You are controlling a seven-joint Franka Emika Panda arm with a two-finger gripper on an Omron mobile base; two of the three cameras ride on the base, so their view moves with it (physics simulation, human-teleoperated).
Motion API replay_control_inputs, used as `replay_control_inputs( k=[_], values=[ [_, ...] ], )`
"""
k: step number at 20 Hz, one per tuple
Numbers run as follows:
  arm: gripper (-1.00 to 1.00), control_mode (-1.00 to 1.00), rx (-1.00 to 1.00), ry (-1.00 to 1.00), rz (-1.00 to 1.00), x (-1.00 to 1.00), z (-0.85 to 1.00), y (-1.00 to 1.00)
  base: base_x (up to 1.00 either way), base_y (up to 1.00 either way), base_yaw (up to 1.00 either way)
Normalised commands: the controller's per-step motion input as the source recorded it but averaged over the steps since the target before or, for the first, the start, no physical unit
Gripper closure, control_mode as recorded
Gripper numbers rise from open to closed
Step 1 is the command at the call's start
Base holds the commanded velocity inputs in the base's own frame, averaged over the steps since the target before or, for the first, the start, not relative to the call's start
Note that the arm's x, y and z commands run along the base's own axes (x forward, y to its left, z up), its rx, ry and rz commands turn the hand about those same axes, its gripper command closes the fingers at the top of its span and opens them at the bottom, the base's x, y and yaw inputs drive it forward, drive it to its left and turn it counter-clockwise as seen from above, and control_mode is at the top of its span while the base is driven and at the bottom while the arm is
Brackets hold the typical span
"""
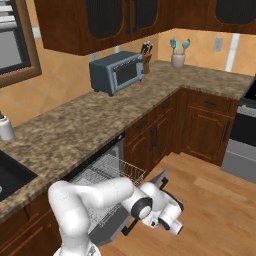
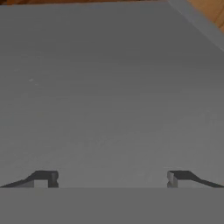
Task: Pick up the cup and bowl from the counter, place them in the dishwasher, and close the dishwasher door.
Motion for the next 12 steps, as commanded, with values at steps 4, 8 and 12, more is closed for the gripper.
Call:
replay_control_inputs(
  k=[4,8,12],
  values=[
    [-1.0,-1.0,0.1,0.0,0.01,0.19,0.0,0.91,0.0,0.0,0.0],
    [-1.0,-1.0,0.07,0.0,0.02,0.28,0.1,1.0,0.0,0.0,0.0],
    [-1.0,-1.0,0.06,0.0,0.03,0.38,0.21,1.0,0.0,0.0,0.0]
  ],
)
